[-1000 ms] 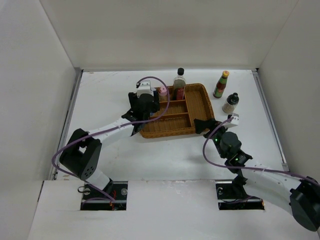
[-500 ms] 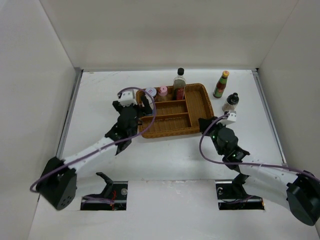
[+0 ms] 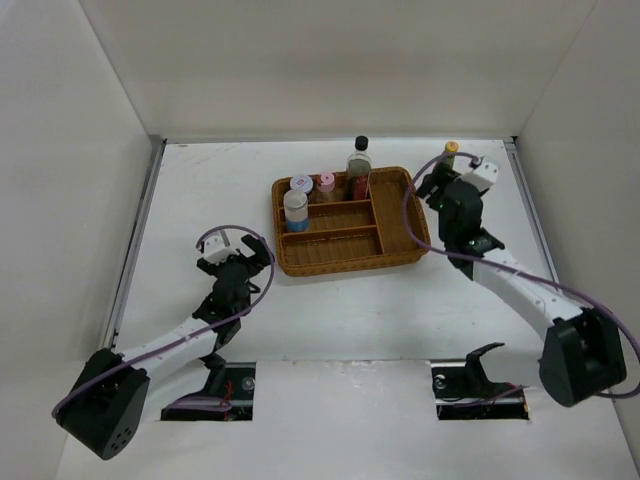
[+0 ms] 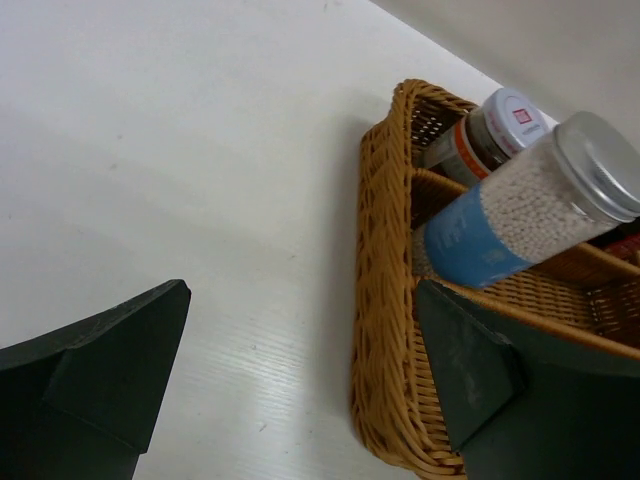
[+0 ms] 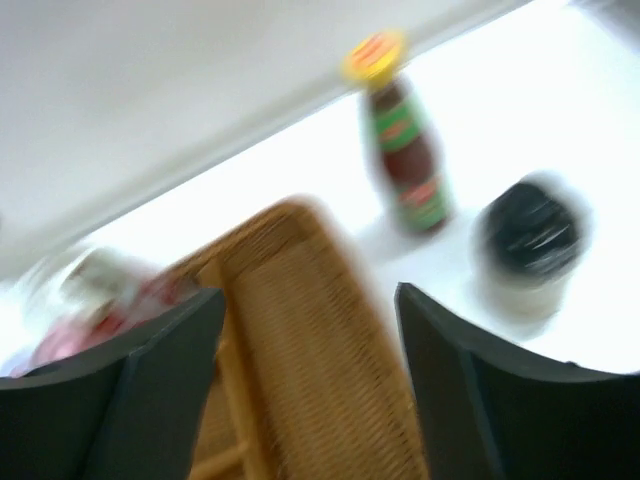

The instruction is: Organize the condiment bottles

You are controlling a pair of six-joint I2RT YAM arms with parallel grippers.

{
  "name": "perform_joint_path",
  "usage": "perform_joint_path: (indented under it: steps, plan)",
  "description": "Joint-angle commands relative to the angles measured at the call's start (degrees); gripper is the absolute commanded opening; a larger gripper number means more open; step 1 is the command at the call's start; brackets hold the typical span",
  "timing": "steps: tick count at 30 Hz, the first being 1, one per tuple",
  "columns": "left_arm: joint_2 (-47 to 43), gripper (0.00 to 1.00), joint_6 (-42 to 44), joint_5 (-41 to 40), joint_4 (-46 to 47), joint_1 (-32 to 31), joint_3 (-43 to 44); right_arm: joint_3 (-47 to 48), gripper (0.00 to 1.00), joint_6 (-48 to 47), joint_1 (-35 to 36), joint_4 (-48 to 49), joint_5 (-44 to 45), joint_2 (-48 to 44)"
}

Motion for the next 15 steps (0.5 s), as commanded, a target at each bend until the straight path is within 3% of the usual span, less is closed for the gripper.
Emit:
perform_joint_path:
  steps: [1, 4, 15]
  plan:
    - [-1.2, 1.0, -4.6, 2.8, 5.8, 2.2, -1.0, 7.4, 0.84, -5.7, -7.0, -6.4, 5.0, 5.4]
    - [-1.8, 1.0, -5.0, 2.8, 7.2, 1.8, -2.3, 10.7, 1.0, -6.8, -12.7, -10.5, 7.0, 9.9]
    - [3.3, 1.0, -6.5, 3.9, 9.2, 2.3, -1.1, 20.0, 1.0, -7.9, -19.5, -17.1, -6.2, 25.7]
